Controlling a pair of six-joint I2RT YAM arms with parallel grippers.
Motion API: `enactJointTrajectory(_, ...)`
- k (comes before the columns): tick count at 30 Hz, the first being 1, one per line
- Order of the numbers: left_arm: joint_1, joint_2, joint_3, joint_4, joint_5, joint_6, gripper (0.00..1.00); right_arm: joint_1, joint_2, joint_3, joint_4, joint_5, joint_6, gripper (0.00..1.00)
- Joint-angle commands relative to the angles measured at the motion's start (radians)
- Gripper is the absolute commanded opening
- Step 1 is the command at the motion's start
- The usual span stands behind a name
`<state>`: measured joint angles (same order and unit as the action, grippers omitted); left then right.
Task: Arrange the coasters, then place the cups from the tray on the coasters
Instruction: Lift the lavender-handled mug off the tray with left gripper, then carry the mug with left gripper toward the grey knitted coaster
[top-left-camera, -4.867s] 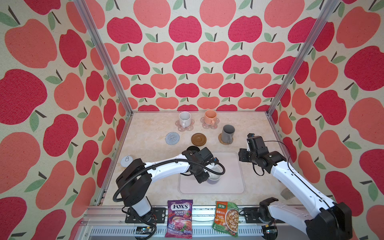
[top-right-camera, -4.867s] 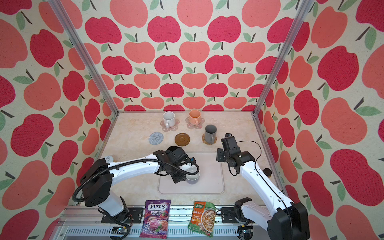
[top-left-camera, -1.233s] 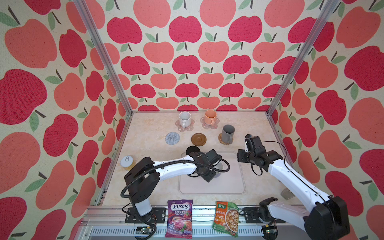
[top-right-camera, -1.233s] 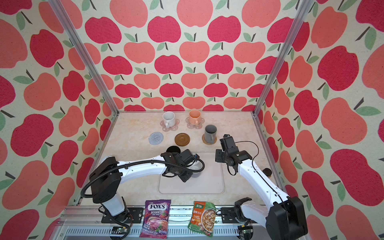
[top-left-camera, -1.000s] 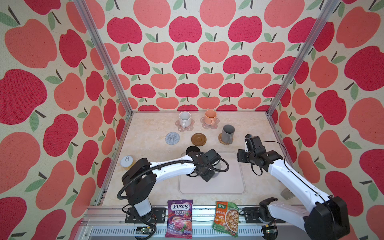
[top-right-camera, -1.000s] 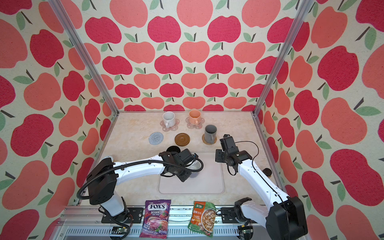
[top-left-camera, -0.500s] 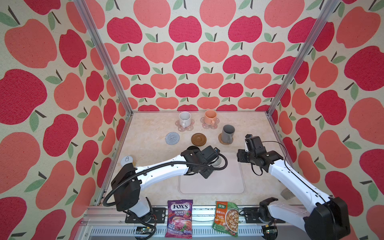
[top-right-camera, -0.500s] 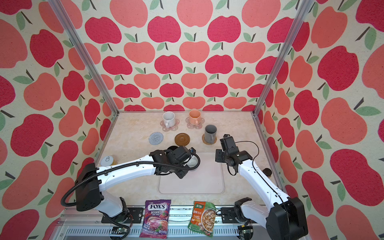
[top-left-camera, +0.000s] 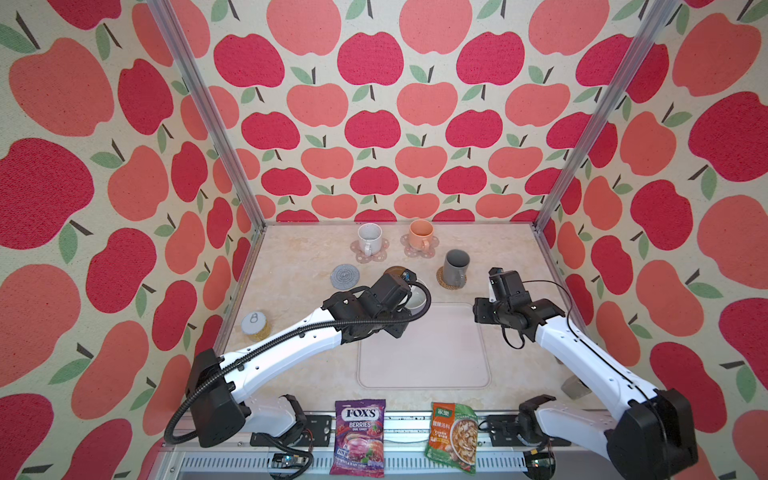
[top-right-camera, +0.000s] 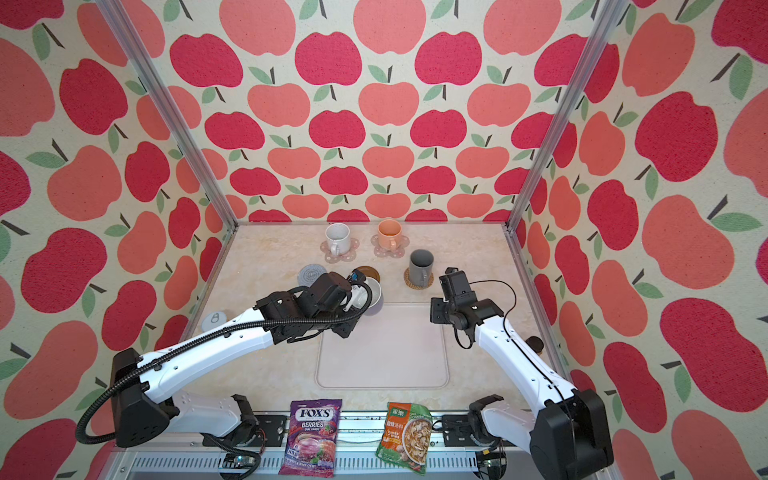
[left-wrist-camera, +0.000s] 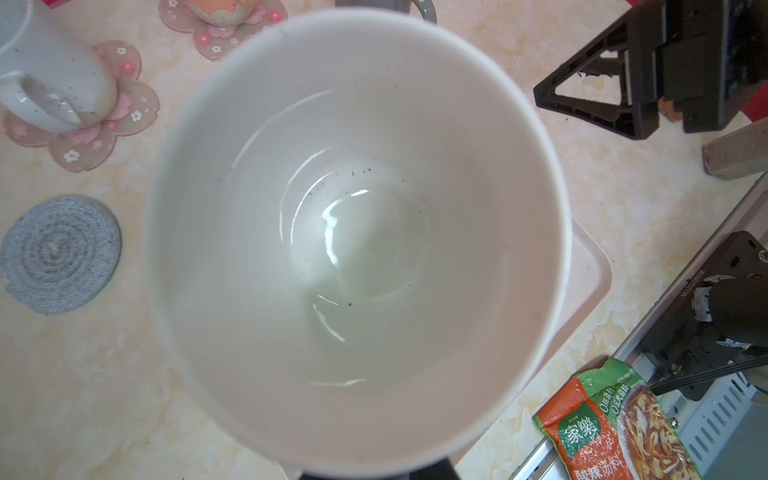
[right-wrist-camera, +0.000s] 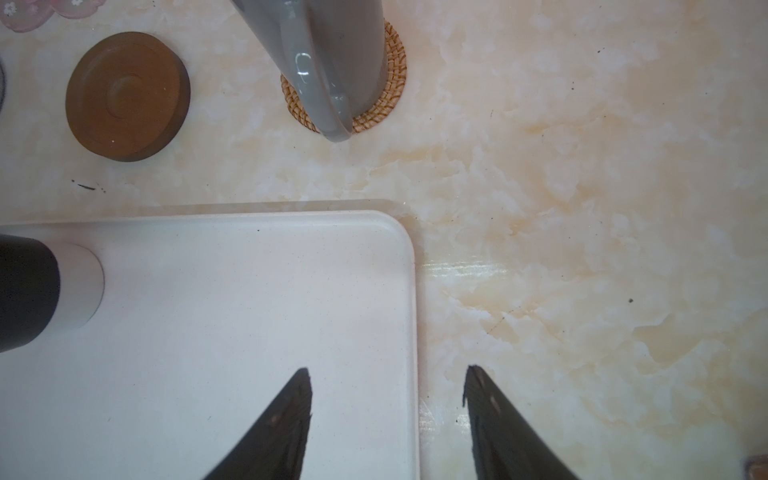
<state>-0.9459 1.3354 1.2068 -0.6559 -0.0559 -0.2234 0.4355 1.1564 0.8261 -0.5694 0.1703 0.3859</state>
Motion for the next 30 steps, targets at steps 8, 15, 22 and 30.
enactJointTrajectory(8, 0.111, -0.165, 0.004, -0.052, -0.048, -0.007, 0.00, -0.007, 0.040, 0.048, 0.002, -0.023, -0.016, 0.61)
enactJointTrajectory(15, 0.242, -0.171, 0.017, -0.149, -0.046, -0.020, 0.00, -0.008, 0.045, 0.059, -0.004, -0.021, -0.016, 0.61)
enactJointTrajectory(22, 0.357, -0.181, 0.017, -0.165, -0.022, -0.011, 0.00, -0.008, 0.050, 0.065, -0.009, -0.018, -0.020, 0.61)
enactJointTrajectory(30, 0.499, -0.144, -0.024, -0.108, 0.041, -0.012, 0.00, -0.007, 0.063, 0.073, -0.008, -0.022, -0.019, 0.61)
